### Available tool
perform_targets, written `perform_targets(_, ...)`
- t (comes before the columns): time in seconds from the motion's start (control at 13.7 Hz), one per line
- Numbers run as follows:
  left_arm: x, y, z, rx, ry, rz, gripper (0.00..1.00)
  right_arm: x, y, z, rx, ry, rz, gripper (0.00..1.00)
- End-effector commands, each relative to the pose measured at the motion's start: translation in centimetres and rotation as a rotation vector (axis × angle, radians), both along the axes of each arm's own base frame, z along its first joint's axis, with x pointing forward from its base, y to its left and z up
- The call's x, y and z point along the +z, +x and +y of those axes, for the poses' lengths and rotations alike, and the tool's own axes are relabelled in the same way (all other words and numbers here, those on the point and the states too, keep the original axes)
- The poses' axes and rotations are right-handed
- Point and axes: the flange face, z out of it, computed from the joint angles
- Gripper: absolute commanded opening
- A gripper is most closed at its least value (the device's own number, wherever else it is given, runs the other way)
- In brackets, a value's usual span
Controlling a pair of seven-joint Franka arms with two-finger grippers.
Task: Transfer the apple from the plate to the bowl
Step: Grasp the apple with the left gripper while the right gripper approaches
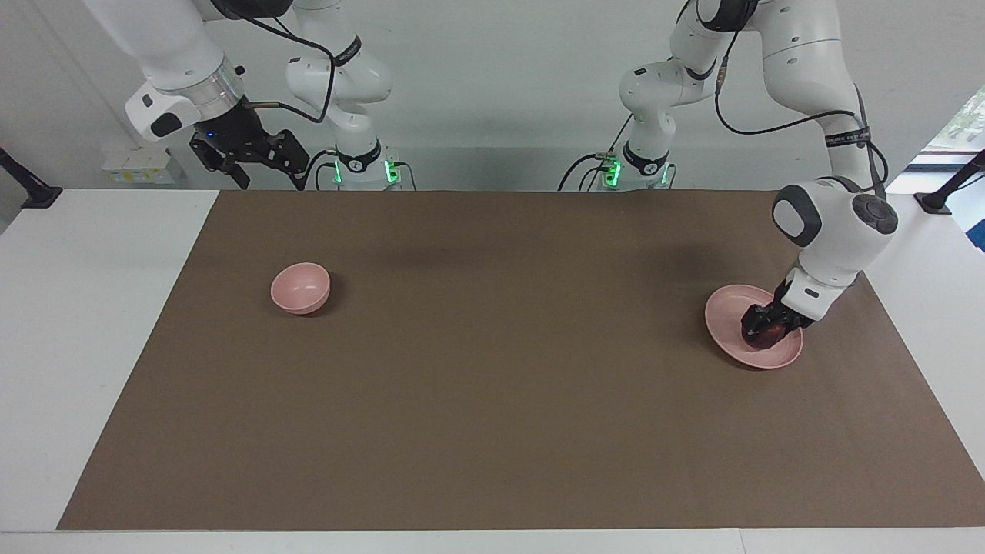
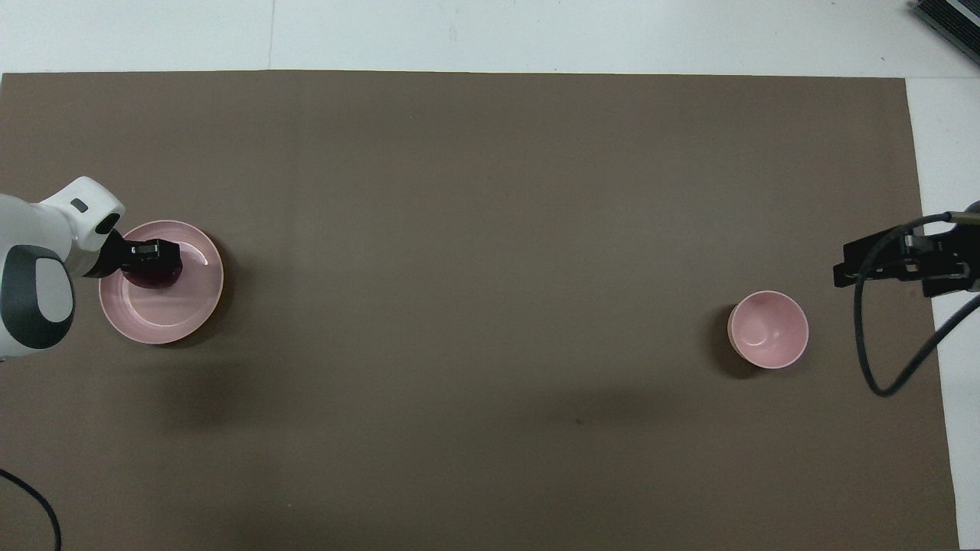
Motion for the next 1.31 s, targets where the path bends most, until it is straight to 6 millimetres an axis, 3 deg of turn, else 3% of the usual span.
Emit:
perform_targets(0.0,4.0,0.8,0.2,-0.022,-0.027,0.041,0.0,-0.2,-1.3,2.3,-0.046,0.04,0.024,1.0)
perform_targets(0.36,8.6,0.8,-1.0,0.072,-0.211,-0.01,0.0,-1.3,-1.8,6.6,-0.142,0.099,0.091,1.0)
perform_targets(0.73,15.0,-1.6,-1.9,0.196,-0.489,-0.005,0.0,-1.7,-2.5,10.6,-0.152,0.101,0.078,1.0)
perform_targets(0.8,15.7,-2.1,-2.1,0.211,-0.547,0.01,0.0,-1.7,-2.7,12.4,-0.134,0.102,0.044,1.0)
perform_targets(1.09,17.4,-3.5,-3.8,0.2,-0.681,0.059,0.0,-2.6,-3.0,12.8,-0.154,0.108,0.015,1.0)
perform_targets(1.24,18.1,-4.4,-5.1,0.187,-0.757,0.102,0.0,-3.0,-3.5,14.3,-0.152,0.102,0.026,1.0)
